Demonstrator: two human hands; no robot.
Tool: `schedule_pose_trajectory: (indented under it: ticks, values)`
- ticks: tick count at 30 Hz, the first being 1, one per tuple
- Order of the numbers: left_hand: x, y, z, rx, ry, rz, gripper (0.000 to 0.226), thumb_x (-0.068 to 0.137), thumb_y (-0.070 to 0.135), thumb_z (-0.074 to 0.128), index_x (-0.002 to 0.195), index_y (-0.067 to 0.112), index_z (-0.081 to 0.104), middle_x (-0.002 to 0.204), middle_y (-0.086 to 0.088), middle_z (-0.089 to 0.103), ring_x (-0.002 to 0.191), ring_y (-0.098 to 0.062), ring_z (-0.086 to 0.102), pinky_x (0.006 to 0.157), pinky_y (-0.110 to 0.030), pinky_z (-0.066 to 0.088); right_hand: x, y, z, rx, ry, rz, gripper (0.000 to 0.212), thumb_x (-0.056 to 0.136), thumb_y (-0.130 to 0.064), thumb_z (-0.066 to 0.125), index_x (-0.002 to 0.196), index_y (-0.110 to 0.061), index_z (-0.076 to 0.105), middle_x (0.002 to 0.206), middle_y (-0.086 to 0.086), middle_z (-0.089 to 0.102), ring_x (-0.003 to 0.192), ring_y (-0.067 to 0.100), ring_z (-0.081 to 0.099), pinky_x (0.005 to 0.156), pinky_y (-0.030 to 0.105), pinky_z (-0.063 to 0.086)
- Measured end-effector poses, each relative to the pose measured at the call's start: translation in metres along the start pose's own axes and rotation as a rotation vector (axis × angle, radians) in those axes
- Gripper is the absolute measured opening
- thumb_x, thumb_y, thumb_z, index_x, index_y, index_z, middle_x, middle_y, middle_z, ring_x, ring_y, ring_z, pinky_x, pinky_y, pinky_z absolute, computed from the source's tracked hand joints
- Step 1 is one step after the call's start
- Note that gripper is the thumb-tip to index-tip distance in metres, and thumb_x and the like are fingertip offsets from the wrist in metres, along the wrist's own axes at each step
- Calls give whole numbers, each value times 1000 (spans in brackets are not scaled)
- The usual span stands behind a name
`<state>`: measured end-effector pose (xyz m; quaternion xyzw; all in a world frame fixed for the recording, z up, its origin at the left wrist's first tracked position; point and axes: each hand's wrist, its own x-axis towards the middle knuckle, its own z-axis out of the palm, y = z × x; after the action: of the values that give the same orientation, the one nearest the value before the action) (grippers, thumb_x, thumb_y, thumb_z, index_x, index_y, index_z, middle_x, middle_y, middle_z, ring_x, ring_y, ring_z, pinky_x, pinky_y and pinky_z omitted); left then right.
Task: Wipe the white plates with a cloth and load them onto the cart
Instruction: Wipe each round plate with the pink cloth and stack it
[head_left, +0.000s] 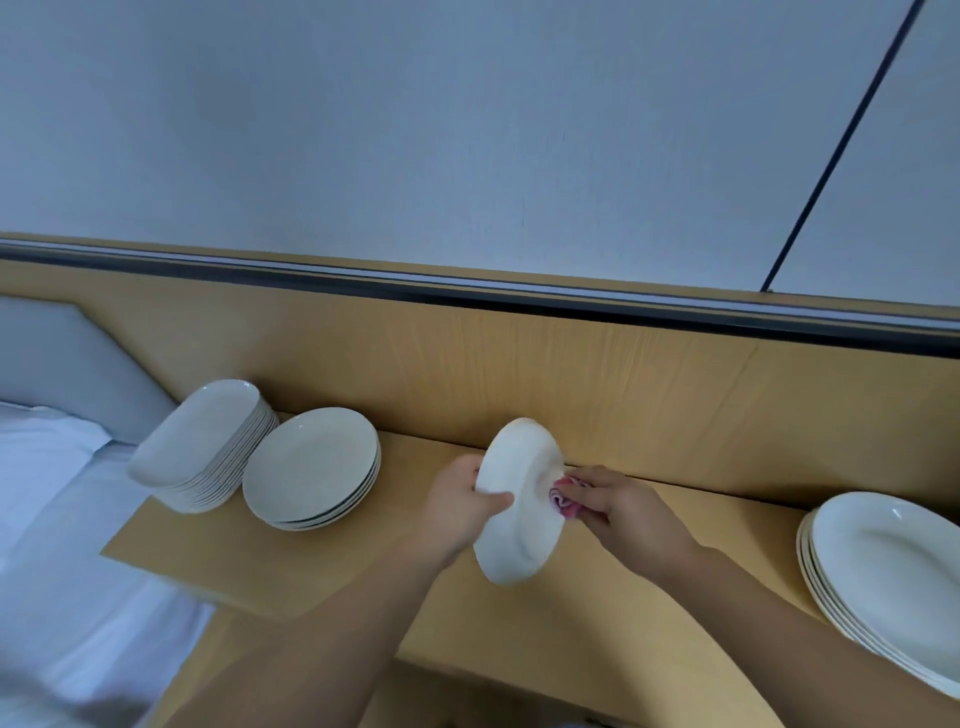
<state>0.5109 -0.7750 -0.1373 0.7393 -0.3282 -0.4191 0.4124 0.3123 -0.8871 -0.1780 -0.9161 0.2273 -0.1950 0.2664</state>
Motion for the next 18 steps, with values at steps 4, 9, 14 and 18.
schedule_pose_trajectory:
  ticks: [4, 9, 14, 18]
  values:
    - [-14, 10, -13, 295, 166, 101, 34, 76, 25, 67, 109, 28, 59, 99, 12, 64, 93, -11, 61, 79, -36, 54, 0, -6, -17, -21, 33, -95, 14, 94, -10, 61, 99, -20, 69, 97, -19, 62, 89, 10, 57, 77, 27, 52]
    - [-32, 5, -39, 561, 336, 261, 28, 85, 25, 63, 112, 30, 57, 89, 16, 60, 85, -8, 56, 71, -27, 43, 4, -19, -15, -47, 37, -182, 18, 89, -5, 66, 102, -17, 71, 102, -15, 64, 89, 12, 56, 79, 12, 43]
    - [-40, -15, -67, 826, 411, 314, 34, 95, 27, 54, 129, 24, 52, 102, 1, 68, 90, -23, 62, 77, -35, 49, 14, -26, -4, -14, 31, -196, 26, 87, -7, 68, 111, -18, 72, 114, -9, 67, 98, 11, 60, 88, 15, 44]
    - [-37, -38, -93, 906, 404, 278, 34, 98, 22, 48, 131, 27, 51, 106, -1, 69, 96, -24, 63, 83, -36, 51, 25, -34, 6, -32, 25, -188, 30, 82, -4, 73, 109, -16, 73, 114, -5, 68, 98, 17, 63, 89, 15, 46]
